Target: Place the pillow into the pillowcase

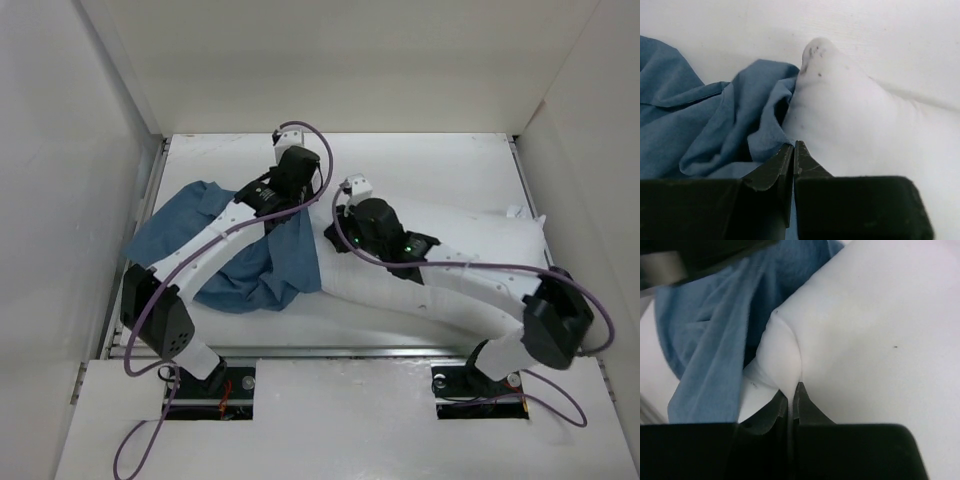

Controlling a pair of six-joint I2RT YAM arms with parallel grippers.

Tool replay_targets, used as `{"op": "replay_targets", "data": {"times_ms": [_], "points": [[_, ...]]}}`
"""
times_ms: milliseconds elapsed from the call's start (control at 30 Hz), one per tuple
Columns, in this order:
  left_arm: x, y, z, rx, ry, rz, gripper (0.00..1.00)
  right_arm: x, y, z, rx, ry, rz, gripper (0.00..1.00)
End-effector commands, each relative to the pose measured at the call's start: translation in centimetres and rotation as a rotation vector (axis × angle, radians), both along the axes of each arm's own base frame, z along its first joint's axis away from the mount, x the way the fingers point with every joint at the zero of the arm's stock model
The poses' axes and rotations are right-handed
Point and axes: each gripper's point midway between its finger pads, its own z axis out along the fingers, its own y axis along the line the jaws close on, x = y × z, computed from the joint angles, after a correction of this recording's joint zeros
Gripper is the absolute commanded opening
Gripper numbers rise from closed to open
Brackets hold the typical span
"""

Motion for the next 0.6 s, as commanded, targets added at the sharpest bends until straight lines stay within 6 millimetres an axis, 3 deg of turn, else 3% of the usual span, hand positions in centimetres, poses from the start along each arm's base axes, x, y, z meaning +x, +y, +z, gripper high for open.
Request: {"op": "replay_targets", "data": {"times_ms": [0, 67, 100, 167, 233, 300, 367, 500, 567], "points": [[2.0, 0.9, 0.8, 0.001, -0.025, 0.091, 0.0, -3.4, -0.1, 4.6, 0.134, -0.107, 0.111, 0.0], [2.6, 0.3, 1.2, -0.012, -0.03, 0.082, 0.0, -4.4, -0.6, 6.5, 0.188, -0.158, 0.144, 0.0], [2.7, 0.2, 1.6, -0.018, -0.037, 0.082, 0.0, -5.3, -0.2, 5.6, 0.195, -0.139, 0.195, 0.0], [2.8, -0.8, 2.5, -0.038, -0.065, 0.057, 0.0, -6.4, 1.2, 5.6, 0.225, -0.15, 0.298, 0.0], [2.7, -1.6, 3.3, -0.053, -0.083, 0.041, 0.0, -8.4, 2.6, 4.0, 0.234, -0.12, 0.428, 0.0], [2.8, -1.6, 3.8, -0.061, -0.092, 0.041, 0.0, -8.9, 3.7, 2.3, 0.224, -0.125, 0.478, 0.0], [2.8, -1.6, 4.3, -0.065, -0.097, 0.041, 0.0, -9.4, 4.5, -1.3, 0.171, -0.07, 0.507, 0.0], [2.7, -2.6, 5.3, -0.102, -0.122, 0.013, 0.0, -8.7, 5.2, -4.9, 0.109, -0.045, 0.519, 0.0], [2.4, -2.7, 5.3, -0.111, -0.115, -0.004, 0.0, -8.0, 5.6, -4.4, 0.128, -0.082, 0.502, 0.0]]}}
